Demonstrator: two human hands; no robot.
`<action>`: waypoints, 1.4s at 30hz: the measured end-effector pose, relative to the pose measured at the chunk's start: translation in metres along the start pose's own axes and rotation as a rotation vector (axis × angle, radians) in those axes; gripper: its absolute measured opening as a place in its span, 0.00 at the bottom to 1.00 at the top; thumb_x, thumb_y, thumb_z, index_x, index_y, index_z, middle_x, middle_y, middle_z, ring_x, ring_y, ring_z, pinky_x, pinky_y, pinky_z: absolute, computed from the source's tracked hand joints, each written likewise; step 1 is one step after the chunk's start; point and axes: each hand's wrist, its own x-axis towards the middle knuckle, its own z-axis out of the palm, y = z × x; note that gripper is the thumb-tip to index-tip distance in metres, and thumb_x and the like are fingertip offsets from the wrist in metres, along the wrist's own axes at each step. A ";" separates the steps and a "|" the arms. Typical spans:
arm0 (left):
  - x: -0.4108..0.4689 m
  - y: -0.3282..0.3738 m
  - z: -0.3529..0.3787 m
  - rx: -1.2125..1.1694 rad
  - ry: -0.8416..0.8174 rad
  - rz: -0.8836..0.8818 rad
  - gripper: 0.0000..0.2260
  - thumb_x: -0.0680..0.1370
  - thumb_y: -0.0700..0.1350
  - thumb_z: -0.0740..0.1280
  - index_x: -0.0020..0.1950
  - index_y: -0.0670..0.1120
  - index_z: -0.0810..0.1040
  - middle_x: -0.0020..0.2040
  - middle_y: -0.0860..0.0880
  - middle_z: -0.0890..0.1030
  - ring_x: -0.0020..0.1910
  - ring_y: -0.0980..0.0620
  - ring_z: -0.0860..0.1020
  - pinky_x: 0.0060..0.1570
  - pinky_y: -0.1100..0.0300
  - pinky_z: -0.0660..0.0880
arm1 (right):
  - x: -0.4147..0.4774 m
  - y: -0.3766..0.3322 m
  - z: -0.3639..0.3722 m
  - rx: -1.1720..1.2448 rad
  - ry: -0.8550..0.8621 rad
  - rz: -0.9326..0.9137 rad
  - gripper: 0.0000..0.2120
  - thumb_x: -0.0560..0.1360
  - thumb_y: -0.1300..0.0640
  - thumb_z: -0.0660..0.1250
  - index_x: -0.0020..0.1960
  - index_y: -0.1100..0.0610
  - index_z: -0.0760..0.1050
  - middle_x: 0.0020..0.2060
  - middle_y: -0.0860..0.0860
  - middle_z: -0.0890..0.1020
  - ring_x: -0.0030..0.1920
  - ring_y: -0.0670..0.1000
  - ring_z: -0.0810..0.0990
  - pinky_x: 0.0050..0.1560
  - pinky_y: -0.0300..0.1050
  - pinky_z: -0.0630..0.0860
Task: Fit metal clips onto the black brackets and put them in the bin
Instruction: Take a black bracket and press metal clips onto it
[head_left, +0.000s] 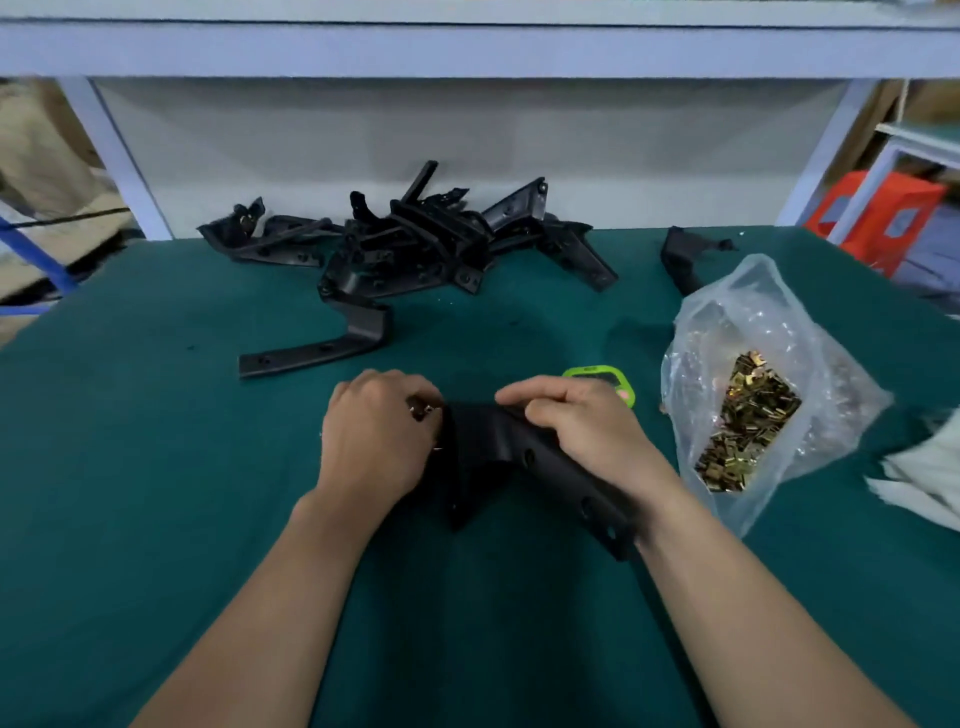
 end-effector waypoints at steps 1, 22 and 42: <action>-0.003 0.002 -0.001 0.000 0.014 -0.006 0.08 0.73 0.40 0.73 0.46 0.53 0.86 0.40 0.59 0.80 0.45 0.52 0.75 0.50 0.56 0.69 | 0.000 0.000 -0.005 -0.037 0.025 -0.011 0.17 0.77 0.67 0.65 0.45 0.47 0.86 0.44 0.43 0.88 0.51 0.44 0.84 0.56 0.35 0.77; -0.016 -0.008 -0.012 -0.059 -0.185 -0.011 0.08 0.71 0.57 0.74 0.48 0.59 0.87 0.48 0.60 0.82 0.55 0.54 0.75 0.54 0.54 0.74 | -0.026 -0.007 0.007 -0.856 -0.122 -0.020 0.21 0.68 0.54 0.73 0.58 0.47 0.72 0.43 0.43 0.76 0.47 0.56 0.79 0.48 0.51 0.78; -0.019 0.004 -0.006 -0.398 -0.053 -0.177 0.17 0.74 0.36 0.75 0.52 0.58 0.85 0.38 0.62 0.82 0.43 0.66 0.79 0.43 0.79 0.69 | -0.013 0.022 0.011 -0.790 0.153 -0.072 0.15 0.68 0.47 0.69 0.54 0.46 0.73 0.38 0.42 0.79 0.38 0.56 0.76 0.37 0.48 0.69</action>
